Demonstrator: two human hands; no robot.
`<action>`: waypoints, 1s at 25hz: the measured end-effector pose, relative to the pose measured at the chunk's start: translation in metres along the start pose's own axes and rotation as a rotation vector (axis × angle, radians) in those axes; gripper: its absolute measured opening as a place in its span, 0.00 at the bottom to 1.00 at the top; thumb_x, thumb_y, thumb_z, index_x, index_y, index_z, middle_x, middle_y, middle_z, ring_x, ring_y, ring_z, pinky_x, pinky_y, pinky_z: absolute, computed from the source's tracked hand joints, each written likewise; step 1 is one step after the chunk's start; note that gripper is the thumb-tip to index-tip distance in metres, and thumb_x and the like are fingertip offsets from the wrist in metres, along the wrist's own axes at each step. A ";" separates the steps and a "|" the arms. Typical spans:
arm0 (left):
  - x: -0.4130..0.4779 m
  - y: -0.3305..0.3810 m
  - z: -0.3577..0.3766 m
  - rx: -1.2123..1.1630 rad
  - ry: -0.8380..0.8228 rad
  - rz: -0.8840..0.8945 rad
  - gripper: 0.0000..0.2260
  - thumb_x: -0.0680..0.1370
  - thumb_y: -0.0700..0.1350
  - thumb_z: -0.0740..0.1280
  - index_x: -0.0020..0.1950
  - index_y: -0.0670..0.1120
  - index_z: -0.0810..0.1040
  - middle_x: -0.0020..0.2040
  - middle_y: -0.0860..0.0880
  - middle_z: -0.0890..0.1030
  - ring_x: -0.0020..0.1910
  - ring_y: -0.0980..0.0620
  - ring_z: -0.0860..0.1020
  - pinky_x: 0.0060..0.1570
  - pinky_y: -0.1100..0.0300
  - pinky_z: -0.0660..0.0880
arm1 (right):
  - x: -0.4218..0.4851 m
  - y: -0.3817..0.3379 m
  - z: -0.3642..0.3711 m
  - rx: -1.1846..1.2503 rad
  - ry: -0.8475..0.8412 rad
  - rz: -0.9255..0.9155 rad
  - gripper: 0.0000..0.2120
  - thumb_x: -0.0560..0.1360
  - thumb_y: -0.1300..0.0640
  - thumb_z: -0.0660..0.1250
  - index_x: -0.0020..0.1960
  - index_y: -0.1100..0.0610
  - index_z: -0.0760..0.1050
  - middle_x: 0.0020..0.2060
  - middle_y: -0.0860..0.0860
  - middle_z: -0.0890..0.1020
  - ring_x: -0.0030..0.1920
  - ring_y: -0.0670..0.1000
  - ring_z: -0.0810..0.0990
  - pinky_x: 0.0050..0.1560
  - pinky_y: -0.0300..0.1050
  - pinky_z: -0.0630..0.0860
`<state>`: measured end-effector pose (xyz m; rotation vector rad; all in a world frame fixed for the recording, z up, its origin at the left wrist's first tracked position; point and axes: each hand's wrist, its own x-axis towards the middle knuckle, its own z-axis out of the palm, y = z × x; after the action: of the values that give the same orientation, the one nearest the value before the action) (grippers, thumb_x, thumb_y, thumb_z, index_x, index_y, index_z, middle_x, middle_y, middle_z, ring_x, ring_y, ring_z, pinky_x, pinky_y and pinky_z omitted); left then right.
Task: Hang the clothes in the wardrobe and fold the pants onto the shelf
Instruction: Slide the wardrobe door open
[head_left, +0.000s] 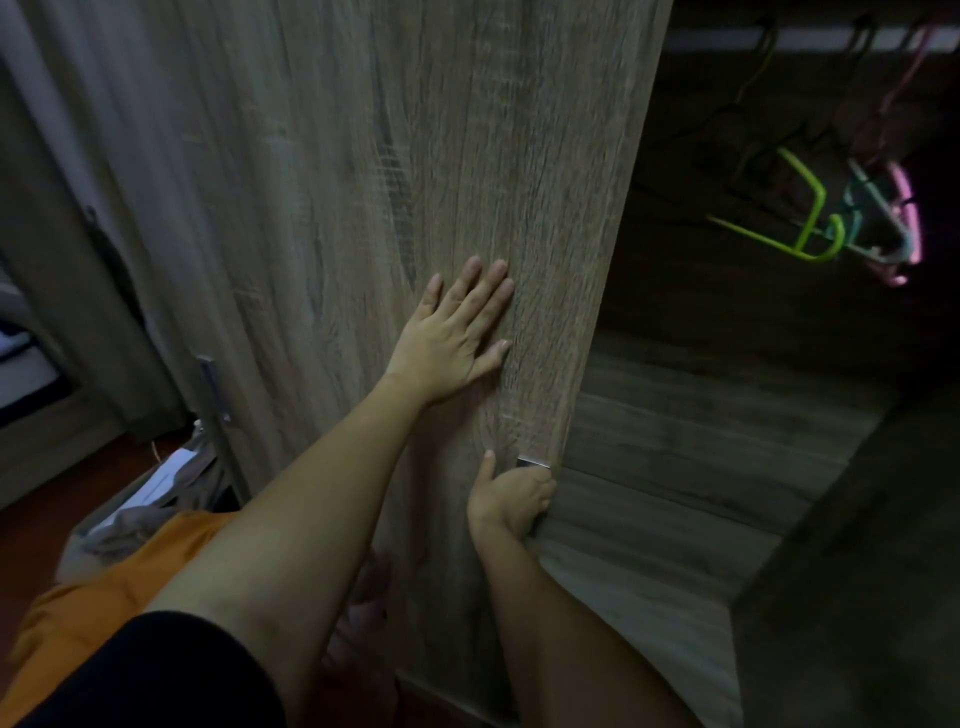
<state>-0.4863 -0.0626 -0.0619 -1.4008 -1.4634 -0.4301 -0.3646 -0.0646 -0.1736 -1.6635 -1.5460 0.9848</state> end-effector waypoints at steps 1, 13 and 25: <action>-0.002 -0.005 0.000 0.003 -0.008 -0.003 0.30 0.81 0.60 0.46 0.76 0.49 0.37 0.76 0.54 0.33 0.75 0.54 0.36 0.71 0.49 0.44 | -0.002 -0.002 0.004 0.010 0.001 0.000 0.32 0.73 0.46 0.67 0.62 0.70 0.62 0.63 0.66 0.67 0.64 0.65 0.67 0.66 0.56 0.65; -0.004 -0.011 -0.002 -0.015 -0.081 -0.034 0.29 0.81 0.60 0.45 0.77 0.50 0.39 0.78 0.52 0.41 0.75 0.55 0.37 0.72 0.51 0.45 | -0.002 -0.001 0.006 -0.205 -0.073 -0.133 0.26 0.76 0.51 0.64 0.61 0.72 0.63 0.60 0.68 0.69 0.62 0.67 0.67 0.64 0.58 0.65; -0.102 0.048 -0.131 0.142 -0.526 -0.416 0.28 0.76 0.54 0.53 0.73 0.41 0.65 0.72 0.45 0.68 0.71 0.49 0.67 0.68 0.51 0.63 | -0.004 0.008 -0.053 -0.313 -0.470 -0.661 0.11 0.74 0.60 0.63 0.53 0.62 0.78 0.51 0.59 0.82 0.55 0.59 0.78 0.54 0.46 0.72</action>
<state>-0.4095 -0.2101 -0.1101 -1.1379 -2.1861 -0.2092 -0.3153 -0.0674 -0.1534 -0.9881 -2.4510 0.8207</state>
